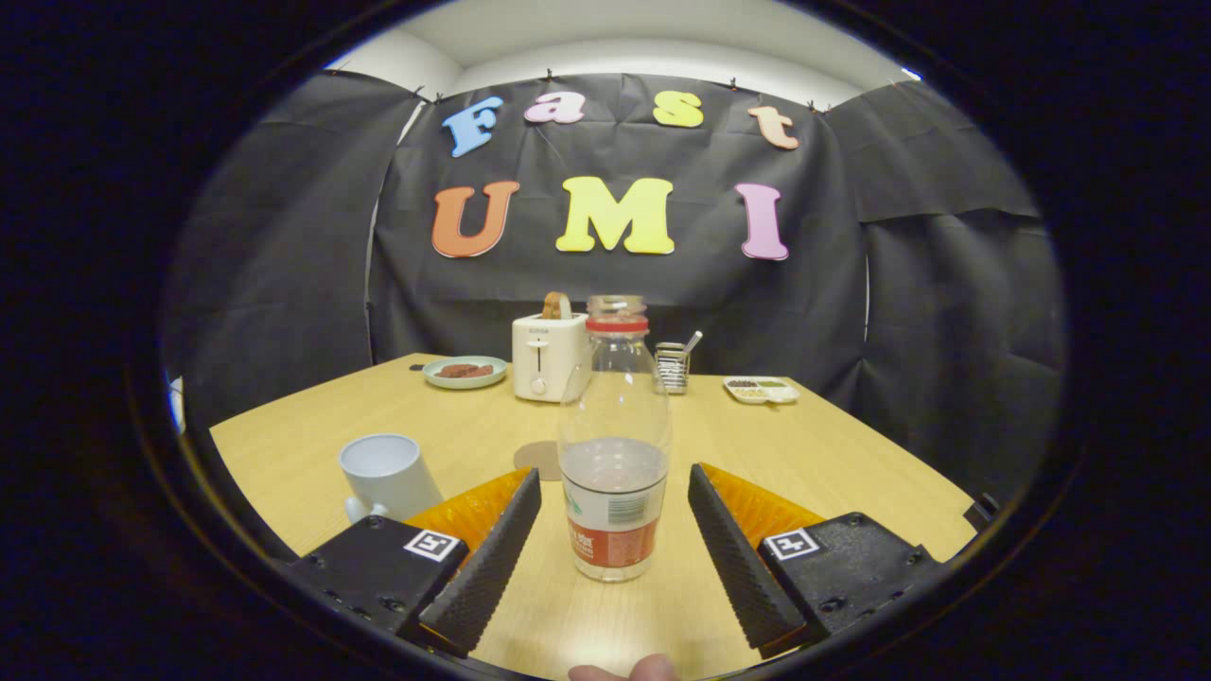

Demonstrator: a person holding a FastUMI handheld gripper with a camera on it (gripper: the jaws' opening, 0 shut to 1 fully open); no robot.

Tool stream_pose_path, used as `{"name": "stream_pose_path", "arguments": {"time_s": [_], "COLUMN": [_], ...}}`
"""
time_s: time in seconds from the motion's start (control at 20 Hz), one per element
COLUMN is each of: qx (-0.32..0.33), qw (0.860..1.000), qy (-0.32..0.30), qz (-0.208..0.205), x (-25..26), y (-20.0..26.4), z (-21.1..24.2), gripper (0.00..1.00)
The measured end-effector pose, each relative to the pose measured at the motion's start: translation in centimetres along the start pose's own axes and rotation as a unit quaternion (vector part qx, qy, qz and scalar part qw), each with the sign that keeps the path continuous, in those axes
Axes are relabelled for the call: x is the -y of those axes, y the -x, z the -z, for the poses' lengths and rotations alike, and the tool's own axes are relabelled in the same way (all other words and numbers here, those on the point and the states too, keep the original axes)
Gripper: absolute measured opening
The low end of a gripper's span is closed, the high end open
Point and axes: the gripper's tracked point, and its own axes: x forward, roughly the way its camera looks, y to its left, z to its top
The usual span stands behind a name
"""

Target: Take the bottle from table, then pour the juice into the cup, finally place the bottle on the coaster

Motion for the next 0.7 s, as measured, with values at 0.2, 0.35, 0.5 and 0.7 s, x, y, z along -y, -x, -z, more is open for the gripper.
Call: {"name": "stream_pose_path", "arguments": {"time_s": [0.2,0.35,0.5,0.7], "qx": [-0.021,-0.027,-0.030,-0.032], "qw": [1.000,0.999,0.999,0.998], "qy": [-0.011,-0.028,-0.035,-0.044], "qz": [0.001,-0.002,0.000,0.000], "x": [0.1,-0.2,-0.4,-0.8], "y": [-1.9,-2.9,-3.9,-4.7], "z": [1.7,2.0,2.0,1.5], "gripper": [1.00,1.00,1.00,0.98]}}
